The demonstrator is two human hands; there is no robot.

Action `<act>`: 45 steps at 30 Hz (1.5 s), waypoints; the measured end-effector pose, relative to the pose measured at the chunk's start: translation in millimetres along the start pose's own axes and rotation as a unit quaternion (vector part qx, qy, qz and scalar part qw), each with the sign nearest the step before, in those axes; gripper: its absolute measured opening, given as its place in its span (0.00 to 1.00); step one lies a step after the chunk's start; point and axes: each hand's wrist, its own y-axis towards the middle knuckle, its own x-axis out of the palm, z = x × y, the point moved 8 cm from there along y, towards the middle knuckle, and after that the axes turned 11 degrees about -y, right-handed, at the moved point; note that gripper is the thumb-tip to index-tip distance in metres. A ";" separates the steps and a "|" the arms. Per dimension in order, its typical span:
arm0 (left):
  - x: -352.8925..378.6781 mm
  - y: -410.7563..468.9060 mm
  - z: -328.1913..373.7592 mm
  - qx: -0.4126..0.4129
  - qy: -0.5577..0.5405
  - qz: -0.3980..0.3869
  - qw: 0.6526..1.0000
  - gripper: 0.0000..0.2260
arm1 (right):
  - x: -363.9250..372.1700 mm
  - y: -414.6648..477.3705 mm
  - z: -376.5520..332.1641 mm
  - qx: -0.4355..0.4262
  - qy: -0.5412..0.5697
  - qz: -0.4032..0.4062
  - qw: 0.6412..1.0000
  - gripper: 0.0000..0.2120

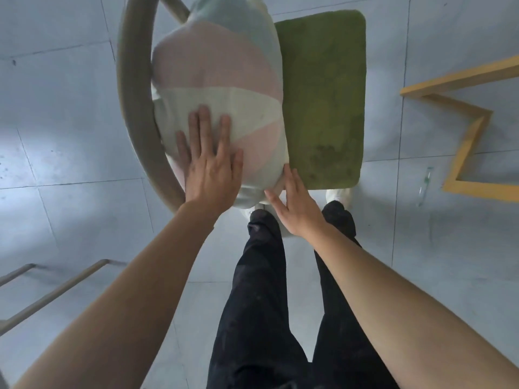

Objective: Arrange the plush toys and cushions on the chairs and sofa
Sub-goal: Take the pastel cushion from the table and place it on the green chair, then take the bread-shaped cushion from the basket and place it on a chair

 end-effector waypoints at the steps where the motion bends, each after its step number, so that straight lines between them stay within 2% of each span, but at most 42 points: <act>1: -1.8 -11.1 3.0 -0.013 -0.022 -0.018 1.000 0.28 | -3.9 -7.1 1.1 -0.001 -0.018 -0.007 1.000 0.40; 3: -11.4 -34.0 11.4 -0.047 -0.099 -0.056 0.992 0.27 | -20.1 -26.3 -2.9 -0.003 -0.032 -0.017 0.999 0.36; 5: -30.1 -57.3 18.9 -0.099 -0.219 -0.091 0.966 0.26 | -50.6 -52.0 -15.3 -0.002 -0.019 -0.002 1.000 0.33; 8: -78.8 -94.8 27.2 -0.161 -0.339 -0.070 0.924 0.25 | -107.6 -97.8 -39.7 0.008 0.015 0.039 0.999 0.28; 12: -169.1 -148.7 27.0 -0.210 -0.486 0.068 0.846 0.21 | -179.2 -172.6 -82.9 -0.012 0.096 0.090 0.991 0.26; 17: -245.1 -241.0 11.3 -0.233 -0.546 0.233 0.770 0.23 | -244.9 -256.4 -119.4 -0.086 0.148 0.156 0.973 0.21; 19: -254.5 -282.9 6.8 -0.262 -0.567 0.322 0.712 0.21 | -262.0 -276.8 -126.2 -0.110 0.175 0.167 0.964 0.18; 22: -249.4 -346.3 20.7 -0.296 -0.584 0.425 0.625 0.19 | -274.1 -300.2 -135.1 -0.164 0.162 0.133 0.964 0.17; 26: -224.7 -418.0 59.6 -0.336 -0.575 0.488 0.565 0.20 | -286.1 -322.2 -148.6 -0.229 0.144 0.086 0.959 0.18; 32: -192.6 -531.0 111.8 -0.383 -0.547 0.566 0.483 0.24 | -243.0 -347.4 -168.6 -0.269 0.095 -0.008 0.958 0.20; 36: -170.5 -618.8 137.2 -0.408 -0.521 0.630 0.406 0.18 | -192.5 -382.6 -195.9 -0.324 0.031 -0.078 0.942 0.15; 41: -134.8 -725.7 147.2 -0.418 -0.491 0.681 0.348 0.18 | -107.6 -437.6 -220.5 -0.389 -0.019 -0.122 0.913 0.17; 45: -101.9 -821.6 144.3 -0.416 -0.469 0.719 0.300 0.19 | -12.4 -500.6 -234.5 -0.430 -0.060 -0.144 0.889 0.18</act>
